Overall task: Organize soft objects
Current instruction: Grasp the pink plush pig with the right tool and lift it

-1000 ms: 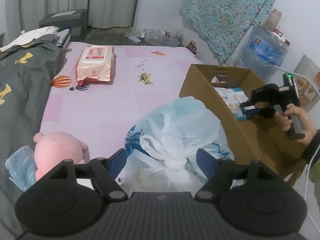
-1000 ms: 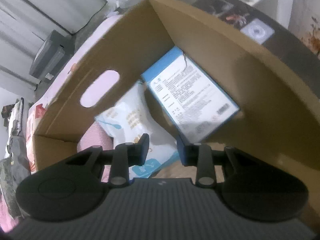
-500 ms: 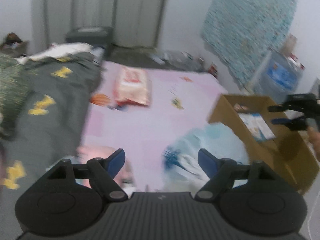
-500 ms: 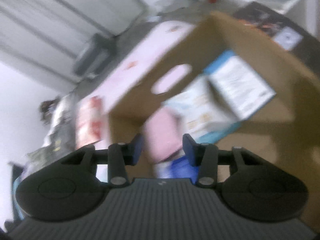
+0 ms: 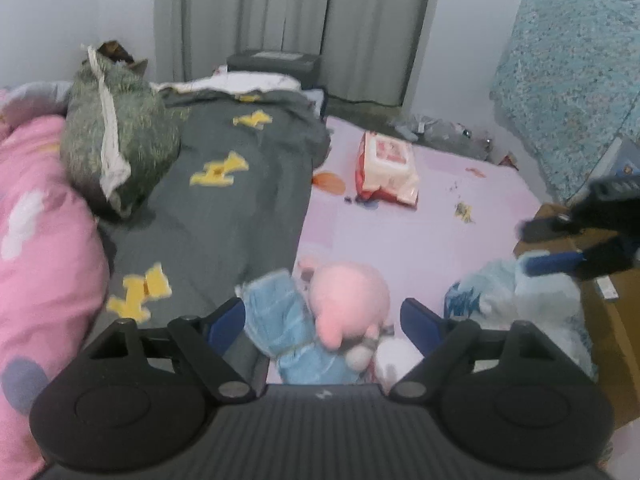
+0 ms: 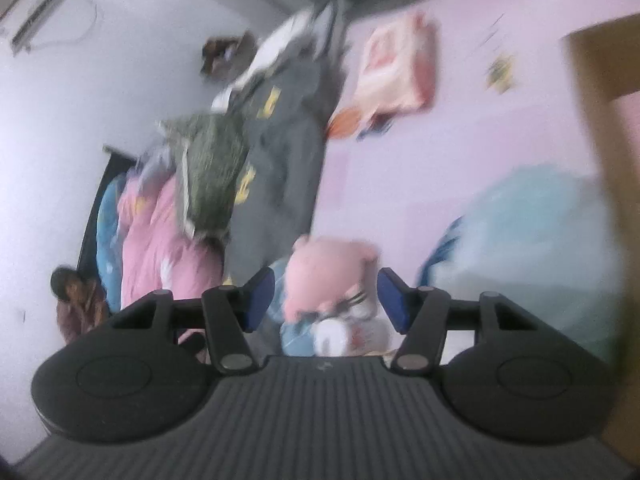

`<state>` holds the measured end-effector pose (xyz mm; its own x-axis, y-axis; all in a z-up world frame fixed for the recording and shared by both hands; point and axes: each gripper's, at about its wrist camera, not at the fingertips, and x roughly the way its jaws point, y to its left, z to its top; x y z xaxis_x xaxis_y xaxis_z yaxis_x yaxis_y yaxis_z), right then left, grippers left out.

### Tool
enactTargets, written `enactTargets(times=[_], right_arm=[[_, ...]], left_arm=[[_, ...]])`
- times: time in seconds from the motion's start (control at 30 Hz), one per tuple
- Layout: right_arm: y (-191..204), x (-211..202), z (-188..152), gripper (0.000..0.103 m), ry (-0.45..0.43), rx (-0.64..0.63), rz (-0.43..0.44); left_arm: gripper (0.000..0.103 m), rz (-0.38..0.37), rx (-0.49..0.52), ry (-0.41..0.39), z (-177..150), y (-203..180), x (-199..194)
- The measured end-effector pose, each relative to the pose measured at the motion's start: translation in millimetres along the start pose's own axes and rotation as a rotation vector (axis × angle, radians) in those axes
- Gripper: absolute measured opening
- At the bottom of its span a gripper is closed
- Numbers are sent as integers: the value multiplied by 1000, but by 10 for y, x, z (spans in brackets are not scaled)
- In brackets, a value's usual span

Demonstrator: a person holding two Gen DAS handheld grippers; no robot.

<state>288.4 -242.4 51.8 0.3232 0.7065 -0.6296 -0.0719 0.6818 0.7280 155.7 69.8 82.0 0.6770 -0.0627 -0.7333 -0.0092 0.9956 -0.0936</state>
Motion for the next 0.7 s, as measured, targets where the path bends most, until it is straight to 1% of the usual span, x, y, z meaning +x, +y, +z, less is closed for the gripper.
enactTargets(times=[0.1,0.2,0.3,0.4,0.47,0.53,0.63,0.67,0.7], right_arm=[[141,367,-48,58,60,-1,7],[212,746,-62,59,113,2,-14],[219,1093,-45,61,147,6,-58],[189,1384,25,65,171,23,-96],[150,1508,84,67,177,33,-117],[85,1620,140,69,179,50,-133],[-5,1794,213,74,189,80,-135],[-32,1864,241,79,194,86,-126],[-55,1915,257,80,200,94,-112]], left_arm=[[79,-30,-26,34,-124,42,89],[73,-58,-12,56,-159,-7,222],[71,-73,12,52,-146,-77,366],[71,-88,18,75,-83,-110,584],[71,-81,27,90,-50,-124,733],[71,-67,32,122,-23,-126,907],[70,-67,20,167,-5,-103,1118],[70,-69,16,177,-1,-91,1169],[70,-71,11,189,4,-83,1217]])
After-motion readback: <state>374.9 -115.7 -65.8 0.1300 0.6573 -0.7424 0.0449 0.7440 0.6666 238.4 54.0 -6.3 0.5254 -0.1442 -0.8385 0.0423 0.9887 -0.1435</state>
